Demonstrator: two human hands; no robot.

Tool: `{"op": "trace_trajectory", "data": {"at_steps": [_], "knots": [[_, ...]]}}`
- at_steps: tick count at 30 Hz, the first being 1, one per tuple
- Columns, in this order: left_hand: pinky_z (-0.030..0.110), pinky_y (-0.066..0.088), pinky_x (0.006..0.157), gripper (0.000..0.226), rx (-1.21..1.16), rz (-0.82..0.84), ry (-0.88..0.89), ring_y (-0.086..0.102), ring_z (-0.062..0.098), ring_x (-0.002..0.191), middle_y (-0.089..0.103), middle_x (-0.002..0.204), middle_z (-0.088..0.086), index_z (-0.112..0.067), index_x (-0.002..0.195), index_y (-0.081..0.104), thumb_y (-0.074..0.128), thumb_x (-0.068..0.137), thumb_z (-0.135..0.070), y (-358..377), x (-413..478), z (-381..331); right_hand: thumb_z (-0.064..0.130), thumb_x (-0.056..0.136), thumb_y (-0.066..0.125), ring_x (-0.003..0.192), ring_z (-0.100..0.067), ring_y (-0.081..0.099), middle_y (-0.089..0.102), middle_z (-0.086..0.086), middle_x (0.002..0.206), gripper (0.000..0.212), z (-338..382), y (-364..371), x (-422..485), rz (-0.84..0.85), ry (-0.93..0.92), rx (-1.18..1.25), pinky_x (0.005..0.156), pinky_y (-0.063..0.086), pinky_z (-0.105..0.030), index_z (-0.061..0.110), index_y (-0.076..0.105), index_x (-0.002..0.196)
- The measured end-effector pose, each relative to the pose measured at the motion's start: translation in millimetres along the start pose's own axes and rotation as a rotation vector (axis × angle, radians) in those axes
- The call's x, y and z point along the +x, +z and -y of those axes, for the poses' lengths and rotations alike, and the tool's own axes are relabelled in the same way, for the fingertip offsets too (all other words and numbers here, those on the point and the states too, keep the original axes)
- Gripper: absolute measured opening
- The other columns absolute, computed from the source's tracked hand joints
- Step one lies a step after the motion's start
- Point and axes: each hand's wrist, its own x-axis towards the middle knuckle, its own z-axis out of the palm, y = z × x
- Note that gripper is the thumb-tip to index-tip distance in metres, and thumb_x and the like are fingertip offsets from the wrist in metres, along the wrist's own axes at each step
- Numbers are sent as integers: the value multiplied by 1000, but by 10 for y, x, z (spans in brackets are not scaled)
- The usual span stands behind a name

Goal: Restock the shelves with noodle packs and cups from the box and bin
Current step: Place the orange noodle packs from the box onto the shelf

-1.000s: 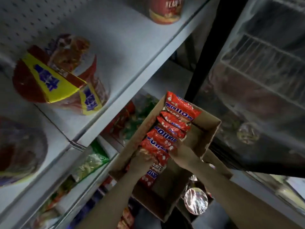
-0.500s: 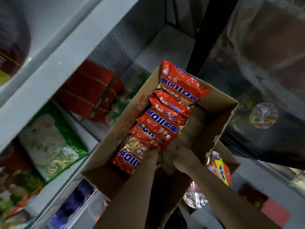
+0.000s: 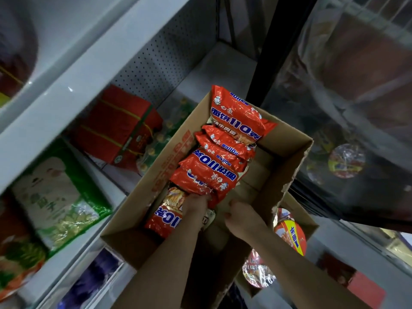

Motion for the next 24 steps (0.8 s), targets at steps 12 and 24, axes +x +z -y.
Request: {"op": "trace_trajectory", "data": {"at_steps": [12, 24], "knots": [[29, 53, 63, 17, -395, 100, 134, 67, 20, 74, 69, 82, 4, -19, 86, 64, 60, 83, -3, -1181, -1058, -49, 39, 91, 57, 84, -12, 65, 67, 0, 96, 22, 358, -363, -340, -5, -196, -9, 76, 55, -31, 20, 60, 101], [27, 47, 53, 27, -402, 393, 357, 59, 25, 64, 54, 74, 11, -14, 75, 45, 56, 51, -5, -2761, -2382, -782, 25, 75, 82, 123, -8, 57, 62, 16, 130, 68, 1016, -1466, -1559, 508, -499, 318, 107, 42, -31, 32, 48, 133]]}}
